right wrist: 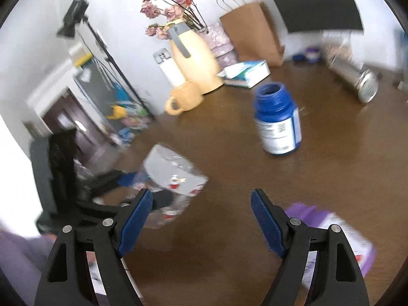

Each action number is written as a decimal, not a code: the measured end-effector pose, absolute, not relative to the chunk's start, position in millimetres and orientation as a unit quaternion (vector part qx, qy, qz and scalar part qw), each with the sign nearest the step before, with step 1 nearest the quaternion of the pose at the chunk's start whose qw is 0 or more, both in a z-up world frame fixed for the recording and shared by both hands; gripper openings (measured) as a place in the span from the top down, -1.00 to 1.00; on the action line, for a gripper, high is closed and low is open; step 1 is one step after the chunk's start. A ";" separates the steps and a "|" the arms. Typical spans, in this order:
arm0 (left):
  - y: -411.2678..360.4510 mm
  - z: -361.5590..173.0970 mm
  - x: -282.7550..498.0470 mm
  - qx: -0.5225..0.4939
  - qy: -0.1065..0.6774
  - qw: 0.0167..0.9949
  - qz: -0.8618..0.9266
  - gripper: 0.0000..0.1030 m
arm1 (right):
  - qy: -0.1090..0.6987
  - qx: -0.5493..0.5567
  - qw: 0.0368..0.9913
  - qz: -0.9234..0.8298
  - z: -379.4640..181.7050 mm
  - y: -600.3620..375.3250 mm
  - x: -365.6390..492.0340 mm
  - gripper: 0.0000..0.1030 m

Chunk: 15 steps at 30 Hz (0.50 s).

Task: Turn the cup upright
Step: 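Lift the clear cup with the right tool and rotate it upright while the left tool approaches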

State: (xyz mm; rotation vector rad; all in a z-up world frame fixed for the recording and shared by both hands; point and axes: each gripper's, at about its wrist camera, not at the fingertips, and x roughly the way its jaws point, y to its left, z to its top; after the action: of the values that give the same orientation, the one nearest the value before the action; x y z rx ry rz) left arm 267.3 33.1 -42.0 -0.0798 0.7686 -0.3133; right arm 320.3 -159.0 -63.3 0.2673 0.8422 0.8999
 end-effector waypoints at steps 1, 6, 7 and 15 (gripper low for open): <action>34.0 -41.1 267.0 -0.051 0.370 0.914 -0.157 -0.16 | 0.407 0.142 0.794 0.429 -65.9 -157.0 324.1 -0.63; 23.3 -36.7 259.4 -0.053 0.350 0.918 -0.180 -0.17 | 0.466 0.231 0.706 0.480 -85.3 -148.2 339.4 -0.63; 20.3 -35.6 257.2 -0.047 0.345 0.919 -0.185 -0.17 | 0.473 0.244 0.693 0.486 -88.8 -145.3 340.9 -0.63; 7.3 -25.8 238.0 -0.037 0.315 0.921 -0.227 -0.21 | 0.485 0.246 0.693 0.473 -87.2 -136.7 328.0 -0.33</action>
State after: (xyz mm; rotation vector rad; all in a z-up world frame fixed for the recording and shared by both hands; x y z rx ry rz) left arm 238.0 7.3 -25.8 -0.0761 0.6478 -0.4671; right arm 328.0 -136.7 -87.2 0.5493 1.0832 1.0568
